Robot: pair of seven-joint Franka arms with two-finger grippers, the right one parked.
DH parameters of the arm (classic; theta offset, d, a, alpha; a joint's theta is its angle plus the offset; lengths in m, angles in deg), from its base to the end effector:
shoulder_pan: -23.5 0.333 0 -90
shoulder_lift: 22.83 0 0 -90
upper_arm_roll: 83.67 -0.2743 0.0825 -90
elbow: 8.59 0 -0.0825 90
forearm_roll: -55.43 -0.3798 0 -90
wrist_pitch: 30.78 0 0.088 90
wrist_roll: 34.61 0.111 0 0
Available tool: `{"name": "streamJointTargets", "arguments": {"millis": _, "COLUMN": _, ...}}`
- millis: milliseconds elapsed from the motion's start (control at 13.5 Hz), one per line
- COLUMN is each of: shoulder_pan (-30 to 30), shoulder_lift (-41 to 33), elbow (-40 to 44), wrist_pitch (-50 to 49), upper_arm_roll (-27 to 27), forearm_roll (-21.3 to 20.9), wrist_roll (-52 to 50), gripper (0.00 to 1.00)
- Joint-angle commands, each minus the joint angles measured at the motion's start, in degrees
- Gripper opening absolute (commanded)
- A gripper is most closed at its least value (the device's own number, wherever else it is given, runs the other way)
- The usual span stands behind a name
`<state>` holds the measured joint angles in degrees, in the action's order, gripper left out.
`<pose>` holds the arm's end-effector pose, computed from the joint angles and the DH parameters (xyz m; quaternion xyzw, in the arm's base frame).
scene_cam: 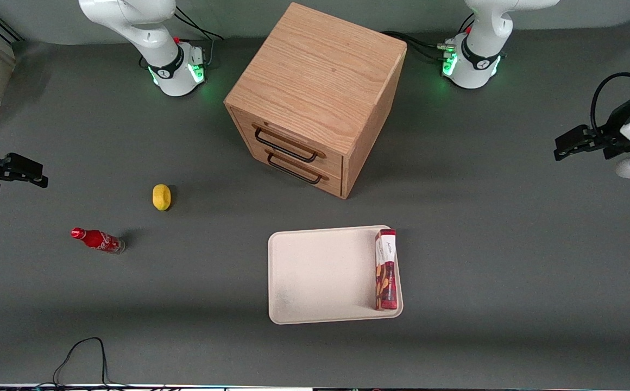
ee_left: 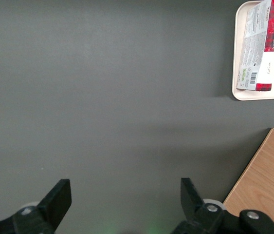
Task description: Place red cookie box on tray
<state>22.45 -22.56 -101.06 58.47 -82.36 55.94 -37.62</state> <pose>0.5477 -0.0235 0.5550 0.9995 0.0057 -0.0306 0.0031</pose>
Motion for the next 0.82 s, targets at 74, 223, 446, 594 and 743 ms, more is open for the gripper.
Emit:
{"name": "streamJointTargets", "arguments": {"millis": 74, "shoulder_pan": 1.4, "shoulder_lift": -0.9, "elbow": 0.7, "wrist_pitch": -1.4, "upper_arm_roll": 1.1, "forearm_roll": -0.1, "wrist_roll": 0.7, "gripper": 1.0}}
{"name": "streamJointTargets", "arguments": {"millis": 223, "shoulder_pan": 1.4, "shoulder_lift": -0.8, "elbow": 0.7, "wrist_pitch": -0.6, "upper_arm_roll": 1.1, "forearm_roll": 0.2, "wrist_roll": 0.9, "gripper": 1.0}}
{"name": "streamJointTargets", "arguments": {"millis": 446, "shoulder_pan": 1.3, "shoulder_lift": 0.1, "elbow": 2.6, "wrist_pitch": -0.4, "upper_arm_roll": 1.0, "forearm_roll": 0.3, "wrist_roll": 3.4, "gripper": 1.0}}
{"name": "streamJointTargets", "arguments": {"millis": 594, "shoulder_pan": 1.3, "shoulder_lift": 0.3, "elbow": 2.8, "wrist_pitch": -0.2, "upper_arm_roll": 0.6, "forearm_roll": 0.3, "wrist_roll": 4.0, "gripper": 1.0}}
{"name": "streamJointTargets", "arguments": {"millis": 743, "shoulder_pan": 1.3, "shoulder_lift": 0.3, "elbow": 2.8, "wrist_pitch": -0.2, "upper_arm_roll": 0.6, "forearm_roll": 0.1, "wrist_roll": 3.3, "gripper": 1.0}}
